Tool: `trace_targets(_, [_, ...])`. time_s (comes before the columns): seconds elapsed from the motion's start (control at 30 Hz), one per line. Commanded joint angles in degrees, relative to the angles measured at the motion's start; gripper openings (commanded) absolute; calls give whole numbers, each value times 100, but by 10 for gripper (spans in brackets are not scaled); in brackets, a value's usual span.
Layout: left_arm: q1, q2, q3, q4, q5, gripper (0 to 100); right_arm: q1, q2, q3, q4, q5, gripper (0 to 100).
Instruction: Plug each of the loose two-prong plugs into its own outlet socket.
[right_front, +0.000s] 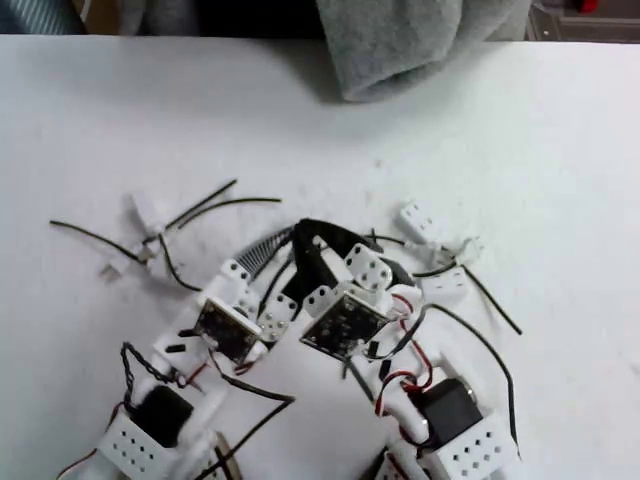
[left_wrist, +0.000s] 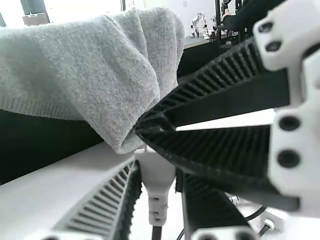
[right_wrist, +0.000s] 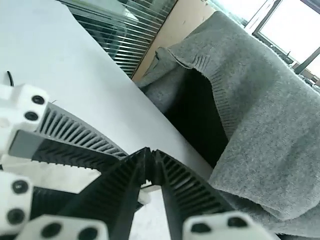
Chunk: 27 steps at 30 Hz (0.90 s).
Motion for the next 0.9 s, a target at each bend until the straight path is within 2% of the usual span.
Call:
trace_targets(0.0, [31,-110,-18,-123,44,22,470,110,0,-154,70,19])
trace_targets(0.17, [31,-110,-18,-123,44,22,708,110,-35,-224,431,19])
trace_targets(0.33, [31,-110,-18,-123,35,22,884,268,-325,-180,325,19])
trace_targets(0.53, [22,-110,-18,-123,26,22,945,1604,-2040,462,-149,19])
trace_targets(0.73, [-66,-110,-18,-123,35,22,251,2615,-4325,1684,-308,19])
trace_targets(0.87, [-330,-110,-18,-132,35,22,-233,2826,-4607,2035,-308,19])
